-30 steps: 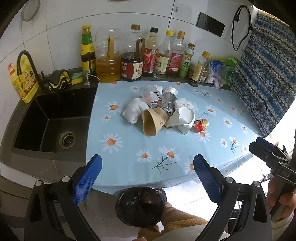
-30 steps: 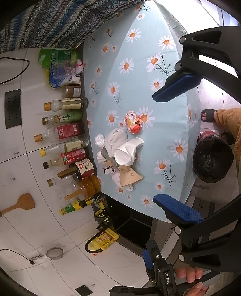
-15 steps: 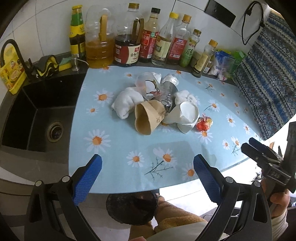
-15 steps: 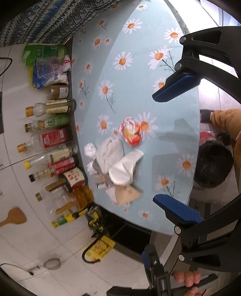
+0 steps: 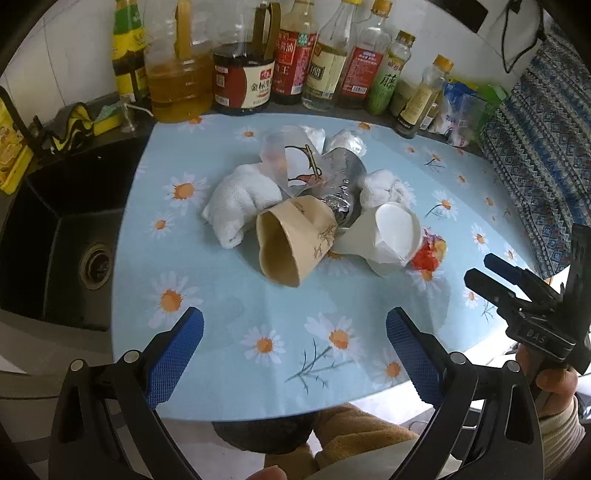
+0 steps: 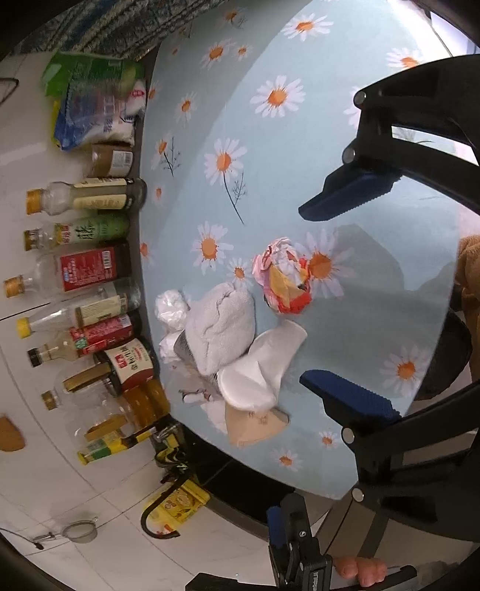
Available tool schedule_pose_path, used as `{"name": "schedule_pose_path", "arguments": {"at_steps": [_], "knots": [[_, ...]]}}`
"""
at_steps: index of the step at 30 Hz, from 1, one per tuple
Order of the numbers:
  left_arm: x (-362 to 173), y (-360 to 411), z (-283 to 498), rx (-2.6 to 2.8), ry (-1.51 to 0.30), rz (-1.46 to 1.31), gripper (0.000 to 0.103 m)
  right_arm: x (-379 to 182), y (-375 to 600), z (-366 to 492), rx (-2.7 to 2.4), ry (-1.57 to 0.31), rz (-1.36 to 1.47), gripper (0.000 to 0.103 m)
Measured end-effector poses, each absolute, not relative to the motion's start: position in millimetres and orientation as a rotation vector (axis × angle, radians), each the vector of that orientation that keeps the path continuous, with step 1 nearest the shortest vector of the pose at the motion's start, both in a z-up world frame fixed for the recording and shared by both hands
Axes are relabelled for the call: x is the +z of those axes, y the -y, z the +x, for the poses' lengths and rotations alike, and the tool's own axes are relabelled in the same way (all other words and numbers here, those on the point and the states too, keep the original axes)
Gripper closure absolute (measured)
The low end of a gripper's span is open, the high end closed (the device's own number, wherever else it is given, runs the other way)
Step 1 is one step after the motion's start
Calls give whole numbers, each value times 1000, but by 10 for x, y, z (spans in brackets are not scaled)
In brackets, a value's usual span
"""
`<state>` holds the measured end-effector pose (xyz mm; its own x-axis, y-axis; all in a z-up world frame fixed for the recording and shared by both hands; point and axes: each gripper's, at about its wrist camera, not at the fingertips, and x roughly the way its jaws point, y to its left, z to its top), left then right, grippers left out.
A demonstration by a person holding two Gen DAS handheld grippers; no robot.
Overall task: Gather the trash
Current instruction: 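Move the left tool to the brown paper cup while the right tool approaches the orange wrapper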
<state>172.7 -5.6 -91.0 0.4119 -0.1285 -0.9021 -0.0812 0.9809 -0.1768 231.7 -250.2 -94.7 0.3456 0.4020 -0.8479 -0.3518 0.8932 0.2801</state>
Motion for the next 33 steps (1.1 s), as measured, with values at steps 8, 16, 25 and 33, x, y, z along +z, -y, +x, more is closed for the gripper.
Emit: {"name": "schedule_pose_path", "arguments": {"at_steps": [8, 16, 25, 33], "knots": [[-1233, -19, 2078, -24, -1179, -266, 7, -1257, 2510, 2594, 525, -1194, 84, 30], [-1442, -83, 2279, -15, -1189, -281, 9, -1422, 2472, 2760, 561, -1236, 89, 34], [-1630, -127, 2420, -39, -1217, -349, 27, -1542, 2433, 2800, 588, -1272, 72, 51], [-1680, -130, 2488, -34, -1215, -362, 27, -1559, 2487, 2902, 588, -1271, 104, 44]]}}
